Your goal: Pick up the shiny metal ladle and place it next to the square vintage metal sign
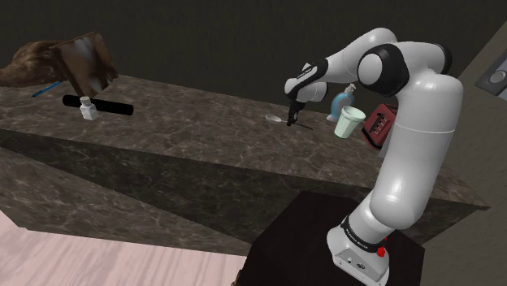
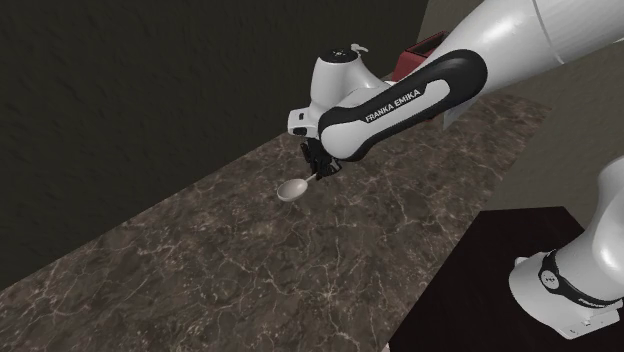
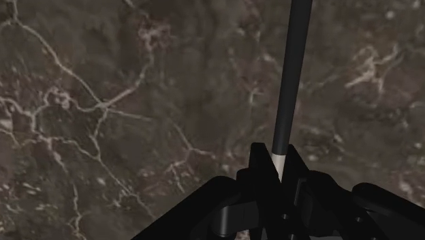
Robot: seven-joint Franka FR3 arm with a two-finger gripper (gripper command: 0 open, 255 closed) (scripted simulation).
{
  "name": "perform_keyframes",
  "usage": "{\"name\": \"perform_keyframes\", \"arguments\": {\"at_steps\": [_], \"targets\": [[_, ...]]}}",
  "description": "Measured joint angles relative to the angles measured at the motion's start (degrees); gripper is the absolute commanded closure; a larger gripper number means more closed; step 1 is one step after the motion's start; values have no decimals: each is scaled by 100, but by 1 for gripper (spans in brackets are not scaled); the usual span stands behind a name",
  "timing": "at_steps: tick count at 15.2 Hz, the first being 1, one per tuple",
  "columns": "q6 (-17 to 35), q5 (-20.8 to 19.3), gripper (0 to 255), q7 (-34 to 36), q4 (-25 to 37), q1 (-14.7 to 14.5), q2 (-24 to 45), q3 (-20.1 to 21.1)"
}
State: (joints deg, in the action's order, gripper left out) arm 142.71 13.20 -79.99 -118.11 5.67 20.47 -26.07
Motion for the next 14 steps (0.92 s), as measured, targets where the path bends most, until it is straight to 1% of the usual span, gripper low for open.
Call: {"name": "perform_keyframes", "arguments": {"at_steps": [5, 14], "targets": [[-26, -16, 255, 10, 7, -6, -20, -9], [-557, -339, 255, 219, 163, -127, -444, -175]]}}
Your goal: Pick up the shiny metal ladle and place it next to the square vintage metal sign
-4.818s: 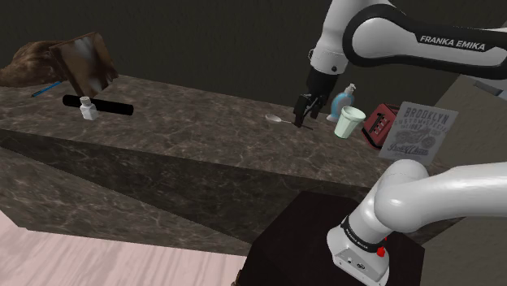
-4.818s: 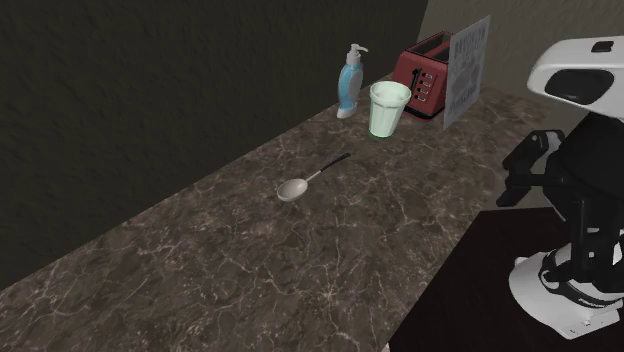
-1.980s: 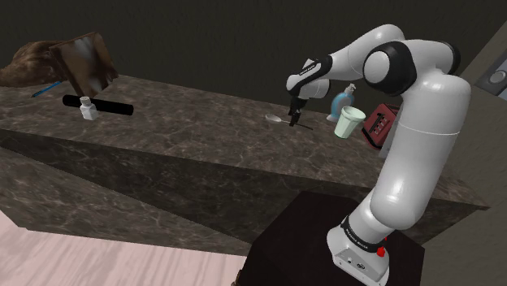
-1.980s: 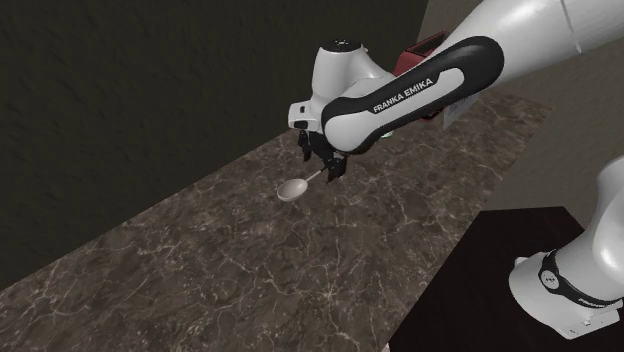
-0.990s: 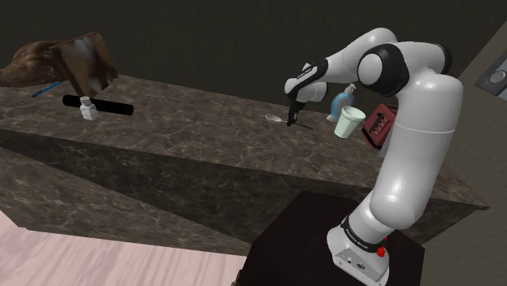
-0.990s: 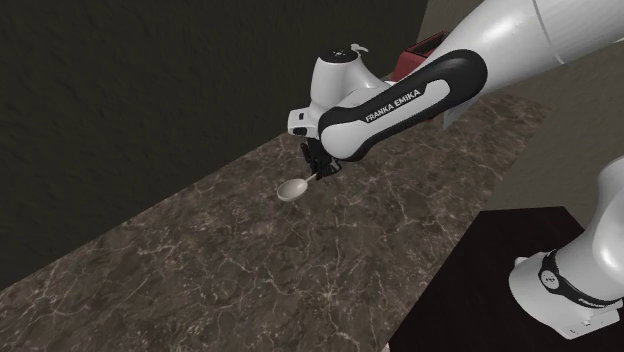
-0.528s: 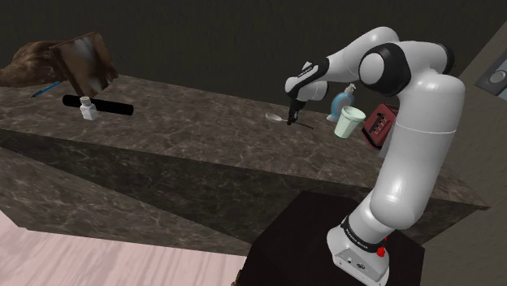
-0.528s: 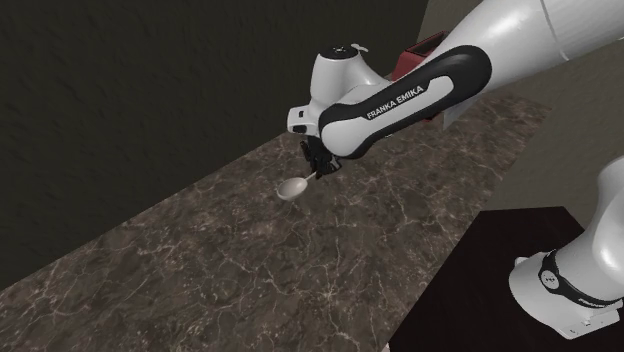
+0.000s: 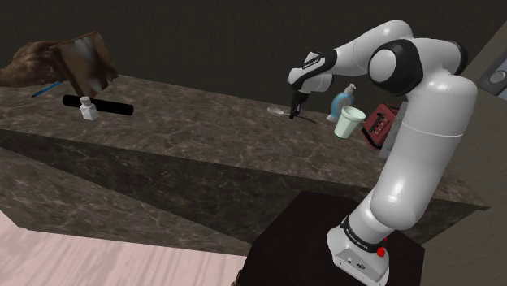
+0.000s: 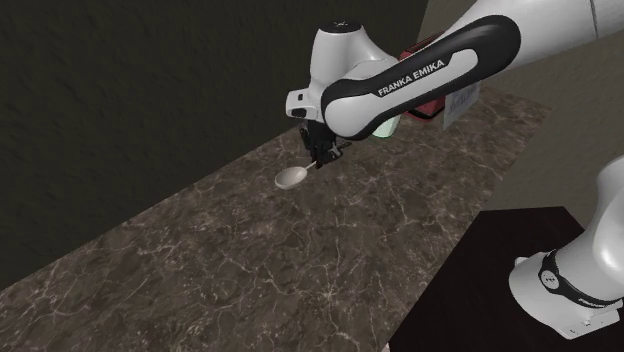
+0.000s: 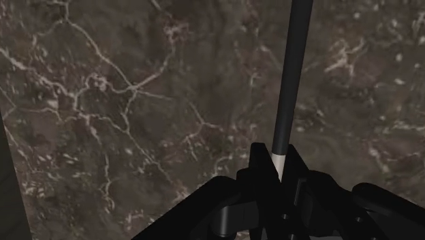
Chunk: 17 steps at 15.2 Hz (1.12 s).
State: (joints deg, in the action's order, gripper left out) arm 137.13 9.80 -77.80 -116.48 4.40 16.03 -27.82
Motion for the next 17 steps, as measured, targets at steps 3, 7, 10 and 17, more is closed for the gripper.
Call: {"name": "perform_keyframes", "arguments": {"at_steps": [3, 7, 10, 17], "targets": [[-190, -135, 255, 98, 27, -57, -186, -50], [-453, -256, 255, 160, 147, -80, -350, -99], [-653, -331, 255, 219, 266, -103, -444, -119], [-1143, -510, 255, 335, 542, -146, -693, -161]]}}
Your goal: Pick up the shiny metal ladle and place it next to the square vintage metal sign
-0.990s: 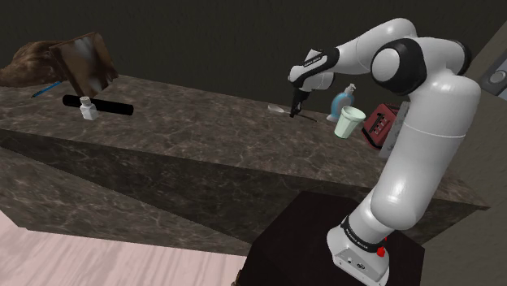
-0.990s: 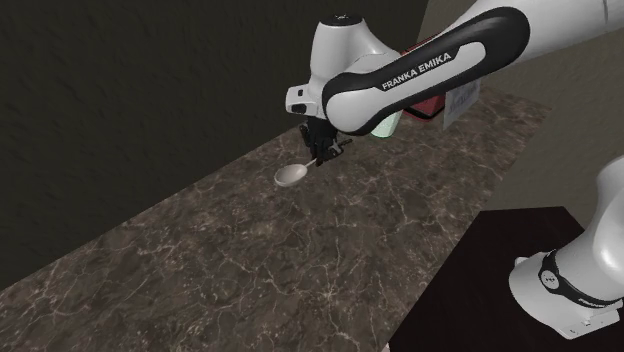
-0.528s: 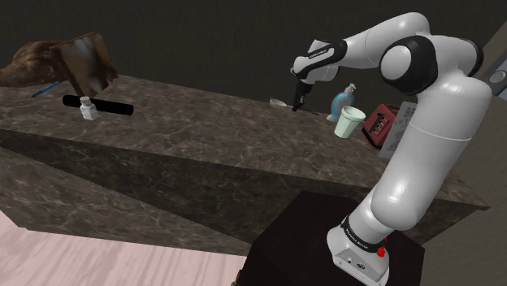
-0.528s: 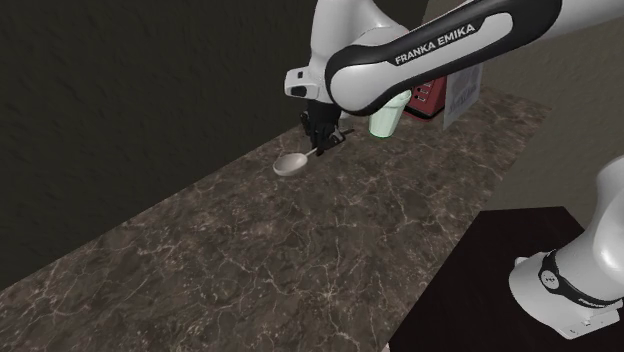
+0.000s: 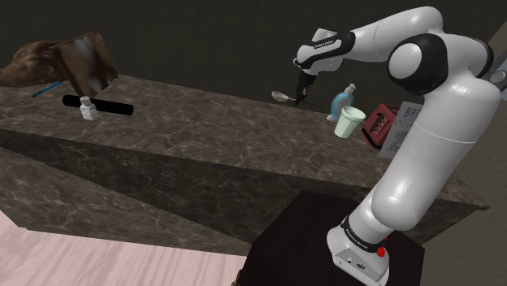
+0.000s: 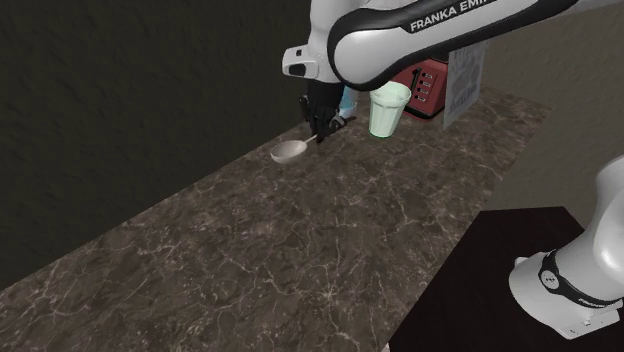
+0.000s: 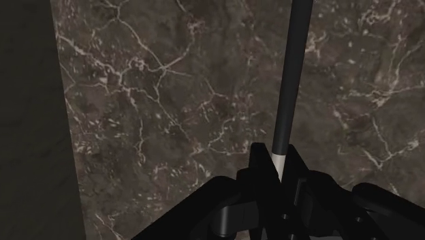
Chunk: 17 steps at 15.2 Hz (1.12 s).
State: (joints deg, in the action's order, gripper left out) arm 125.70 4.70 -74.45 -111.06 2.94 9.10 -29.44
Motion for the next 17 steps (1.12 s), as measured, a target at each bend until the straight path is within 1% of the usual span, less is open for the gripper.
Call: {"name": "perform_keyframes", "arguments": {"at_steps": [17], "targets": [[-1231, -222, 255, 135, 949, -34, -328, -38]]}}
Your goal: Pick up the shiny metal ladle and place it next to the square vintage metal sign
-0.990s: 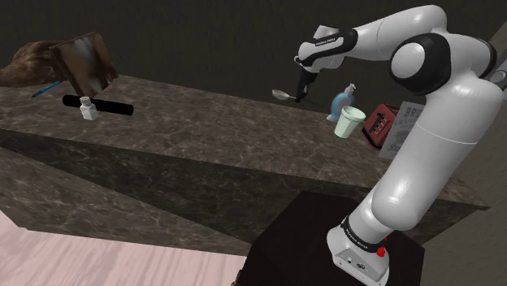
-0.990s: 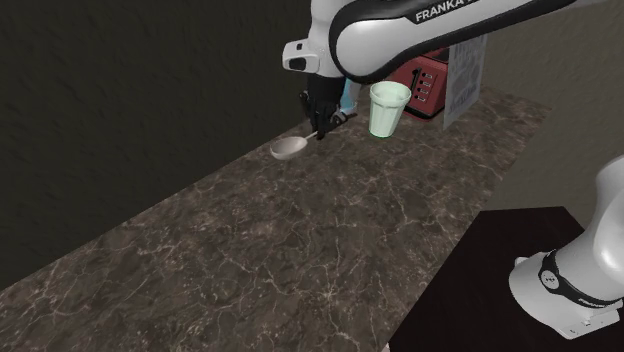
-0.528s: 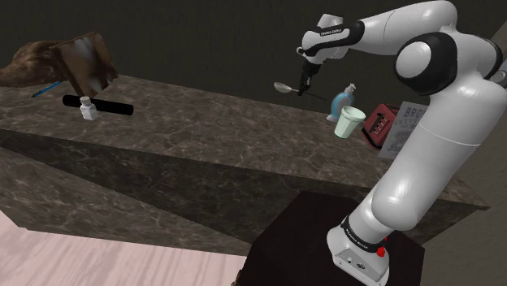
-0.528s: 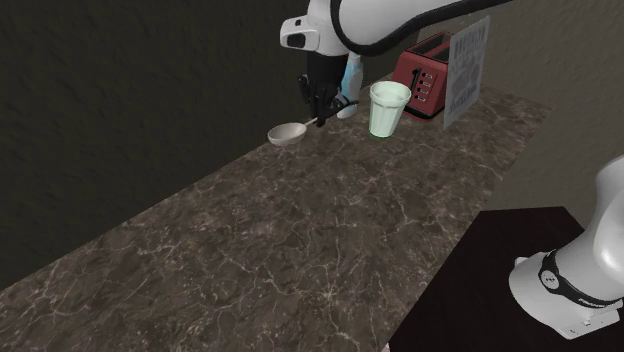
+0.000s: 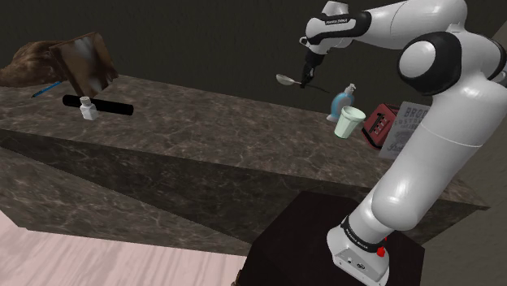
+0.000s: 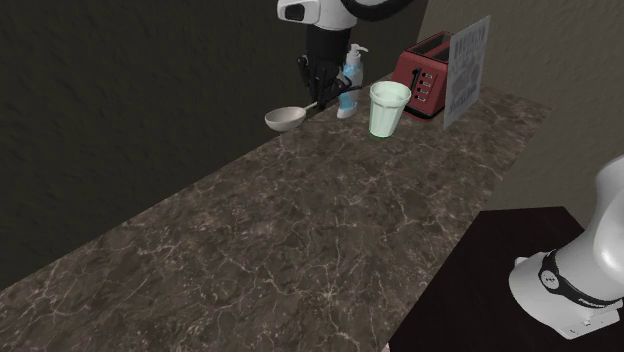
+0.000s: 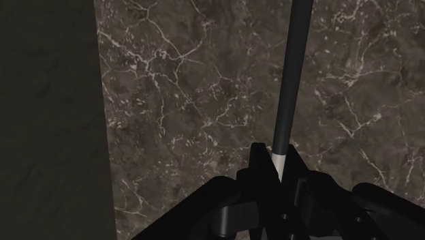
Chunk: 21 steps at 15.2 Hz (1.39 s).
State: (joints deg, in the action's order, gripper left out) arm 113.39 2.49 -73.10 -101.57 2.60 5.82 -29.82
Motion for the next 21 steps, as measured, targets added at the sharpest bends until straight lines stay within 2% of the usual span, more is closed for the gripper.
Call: {"name": "perform_keyframes", "arguments": {"at_steps": [14, 21], "targets": [[-1074, -2, 255, 4, 1086, 25, 13, -18], [-1692, 74, 255, -28, 1829, 74, 156, -37]]}}
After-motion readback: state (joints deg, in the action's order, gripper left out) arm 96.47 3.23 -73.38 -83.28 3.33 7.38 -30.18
